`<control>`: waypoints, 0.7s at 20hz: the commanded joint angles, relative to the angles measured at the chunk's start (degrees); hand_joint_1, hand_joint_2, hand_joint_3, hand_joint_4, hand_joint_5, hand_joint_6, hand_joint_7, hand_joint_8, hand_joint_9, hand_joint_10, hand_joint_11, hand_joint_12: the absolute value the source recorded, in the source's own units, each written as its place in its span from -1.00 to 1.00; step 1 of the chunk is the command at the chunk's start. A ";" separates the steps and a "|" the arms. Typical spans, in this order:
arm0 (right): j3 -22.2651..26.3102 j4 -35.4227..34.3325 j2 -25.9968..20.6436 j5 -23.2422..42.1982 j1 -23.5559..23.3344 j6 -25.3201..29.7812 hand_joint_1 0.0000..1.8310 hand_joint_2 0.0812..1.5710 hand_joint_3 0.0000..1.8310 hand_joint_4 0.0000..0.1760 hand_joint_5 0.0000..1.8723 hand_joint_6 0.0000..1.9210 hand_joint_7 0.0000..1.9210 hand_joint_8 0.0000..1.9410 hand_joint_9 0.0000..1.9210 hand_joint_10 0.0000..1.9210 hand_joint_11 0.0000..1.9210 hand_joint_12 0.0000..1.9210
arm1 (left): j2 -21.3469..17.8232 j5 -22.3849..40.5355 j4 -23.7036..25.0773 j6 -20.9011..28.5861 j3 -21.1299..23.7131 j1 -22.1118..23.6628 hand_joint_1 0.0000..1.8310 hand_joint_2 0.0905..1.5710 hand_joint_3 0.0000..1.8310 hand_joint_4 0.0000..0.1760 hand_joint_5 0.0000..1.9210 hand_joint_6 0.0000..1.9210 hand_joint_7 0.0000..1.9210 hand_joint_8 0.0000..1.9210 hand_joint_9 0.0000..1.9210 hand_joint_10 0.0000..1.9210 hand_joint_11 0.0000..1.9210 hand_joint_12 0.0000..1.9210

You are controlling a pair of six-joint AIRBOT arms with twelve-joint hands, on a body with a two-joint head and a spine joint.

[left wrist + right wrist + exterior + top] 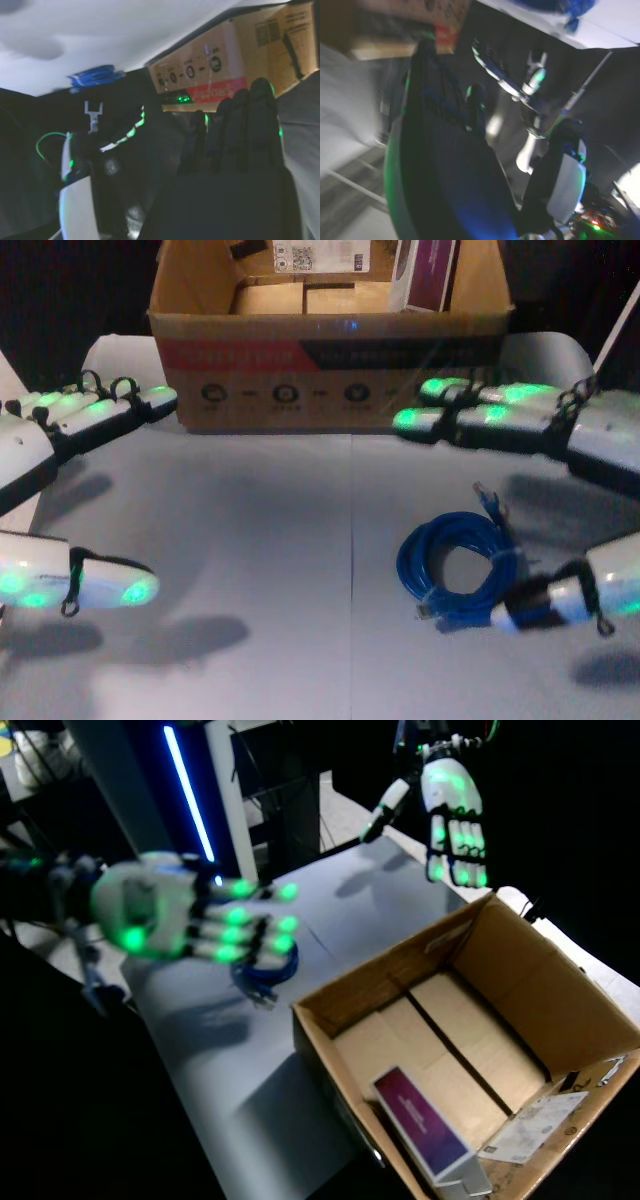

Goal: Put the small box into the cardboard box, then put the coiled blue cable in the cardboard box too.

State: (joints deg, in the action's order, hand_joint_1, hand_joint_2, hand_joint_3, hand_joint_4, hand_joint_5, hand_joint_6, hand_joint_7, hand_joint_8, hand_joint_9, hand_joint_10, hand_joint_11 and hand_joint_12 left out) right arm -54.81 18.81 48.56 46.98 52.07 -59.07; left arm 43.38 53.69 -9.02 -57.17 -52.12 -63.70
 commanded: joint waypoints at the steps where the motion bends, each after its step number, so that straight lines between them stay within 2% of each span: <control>1: -0.05 -0.45 0.21 4.62 -0.30 0.59 -0.15 -0.05 -1.00 1.00 -0.85 -1.00 -1.00 -1.00 -0.94 -1.00 -1.00 -0.53 | 0.27 6.31 -0.61 0.38 -0.10 0.44 -0.50 0.02 -0.99 1.00 -0.98 -1.00 -1.00 -1.00 -0.99 -1.00 -0.94 -0.92; 3: -0.65 1.00 1.01 2.73 -0.58 0.80 -0.07 -0.10 -1.00 1.00 -0.85 -1.00 -1.00 -1.00 -0.96 -1.00 -1.00 -0.49 | 0.62 6.51 -0.62 0.71 -0.35 0.44 -0.50 0.03 -1.00 1.00 -0.99 -1.00 -1.00 -1.00 -1.00 -1.00 -0.96 -0.92; 5: -1.22 2.74 1.48 -0.14 -2.03 0.87 -0.05 -0.13 -1.00 1.00 -0.93 -1.00 -1.00 -1.00 -0.99 -1.00 -1.00 -0.52 | 0.70 6.62 -0.56 0.90 -0.38 0.43 -0.48 0.04 -0.99 1.00 -0.98 -1.00 -1.00 -1.00 -0.99 -1.00 -0.96 -0.91; 6: -1.66 3.66 1.93 -1.60 -2.54 0.93 -0.05 -0.15 -1.00 1.00 -0.96 -1.00 -1.00 -1.00 -0.99 -1.00 -1.00 -0.47 | 0.72 6.66 -0.47 1.06 -0.37 0.42 -0.48 0.04 -1.00 1.00 -0.97 -0.99 -0.99 -1.00 -0.98 -1.00 -0.95 -0.90; 7: -1.82 3.98 2.09 -2.03 -2.67 0.94 -0.03 -0.15 -1.00 1.00 -0.96 -1.00 -1.00 -1.00 -1.00 -1.00 -1.00 -0.47 | 0.75 6.60 -0.40 1.13 -0.37 0.42 -0.47 0.04 -1.00 1.00 -0.96 -0.99 -0.99 -1.00 -0.98 -0.99 -0.95 -0.90; 9: -2.85 5.15 3.21 -4.07 -2.97 0.94 -0.02 -0.13 -1.00 1.00 -0.93 -1.00 -1.00 -1.00 -0.97 -0.99 -1.00 -0.37 | 1.08 6.43 -0.16 1.41 -0.43 0.42 -0.46 0.02 -1.00 1.00 -0.96 -1.00 -0.99 -1.00 -0.98 -1.00 -1.00 -0.76; 14: -4.94 8.83 5.45 -10.03 -5.57 0.94 -0.03 -0.12 -1.00 1.00 -0.98 -1.00 -0.99 -1.00 -0.93 -0.99 -1.00 -0.27 | 1.44 6.22 0.28 2.28 -0.69 0.41 -0.44 0.03 -1.00 1.00 -0.95 -1.00 -0.97 -1.00 -0.97 -1.00 -1.00 -0.75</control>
State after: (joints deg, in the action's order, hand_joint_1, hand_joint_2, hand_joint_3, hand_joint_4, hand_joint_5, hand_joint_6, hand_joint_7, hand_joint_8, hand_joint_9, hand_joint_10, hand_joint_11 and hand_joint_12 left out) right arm -59.92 28.38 53.76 32.53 47.03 -58.35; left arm 44.53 53.08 -8.40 -55.27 -52.49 -63.79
